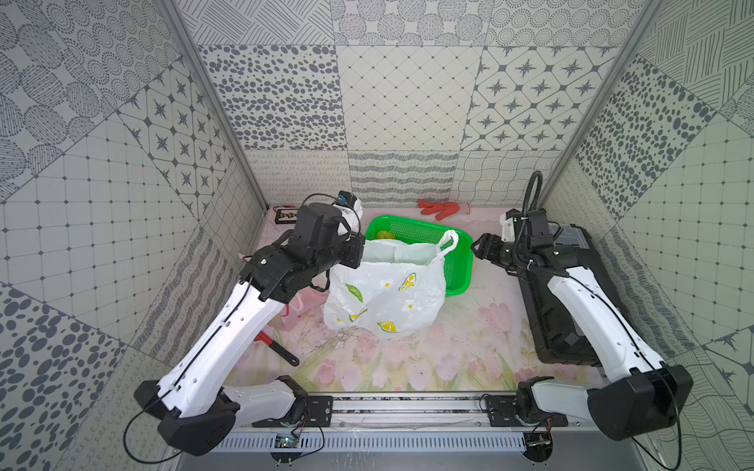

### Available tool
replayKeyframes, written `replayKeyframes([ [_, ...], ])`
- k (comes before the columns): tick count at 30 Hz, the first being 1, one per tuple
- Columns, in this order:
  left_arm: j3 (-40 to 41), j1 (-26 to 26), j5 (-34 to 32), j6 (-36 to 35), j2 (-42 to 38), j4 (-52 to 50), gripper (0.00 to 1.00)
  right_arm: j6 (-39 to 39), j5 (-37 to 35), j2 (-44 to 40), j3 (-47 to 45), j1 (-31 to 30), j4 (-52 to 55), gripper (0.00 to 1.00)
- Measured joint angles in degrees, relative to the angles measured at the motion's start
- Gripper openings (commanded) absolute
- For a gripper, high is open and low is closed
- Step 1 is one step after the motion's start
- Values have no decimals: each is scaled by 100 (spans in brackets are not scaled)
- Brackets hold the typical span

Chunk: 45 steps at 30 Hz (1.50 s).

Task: Place the pears into plastic bags & tie knots
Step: Pick up the plastic bag at the center of the board, then pick up the pear from the basket.

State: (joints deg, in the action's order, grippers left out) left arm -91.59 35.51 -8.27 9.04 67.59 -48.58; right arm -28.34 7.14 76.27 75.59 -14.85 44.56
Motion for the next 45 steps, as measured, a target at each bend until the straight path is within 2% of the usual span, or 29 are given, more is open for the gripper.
replayKeyframes([
  [4, -420, -363, -588, -94, -319, -254, 0, 138, -278, 824, 809, -669, 48, 74],
  [8, -715, -511, -1014, -282, -385, -374, 0, 175, -426, 1648, 1340, -1147, -11, 75],
  [17, -944, -586, -1840, -826, -452, -212, 0, -234, -61, 3355, 2131, -1246, -260, 77],
  [24, -1126, -599, -2680, -1648, -295, 177, 0, -343, 81, 4162, 2809, -1519, -286, 78],
  [29, -1298, -601, -2612, -1814, -98, 223, 0, -498, 79, 4795, 3593, -1707, -295, 80],
  [33, -1478, -603, -2310, -1788, 92, 205, 0, -535, 33, 5624, 4684, -1757, -92, 81],
  [40, -1628, -605, -1755, -1609, 166, 173, 0, -372, -170, 6708, 6070, -1829, 763, 85],
  [43, -1596, -605, -1558, -1488, 138, 168, 0, -286, -216, 6828, 6247, -1886, 992, 81],
  [45, -1537, -605, -1421, -1388, 122, 168, 0, -227, -229, 6839, 6264, -1908, 1082, 74],
])
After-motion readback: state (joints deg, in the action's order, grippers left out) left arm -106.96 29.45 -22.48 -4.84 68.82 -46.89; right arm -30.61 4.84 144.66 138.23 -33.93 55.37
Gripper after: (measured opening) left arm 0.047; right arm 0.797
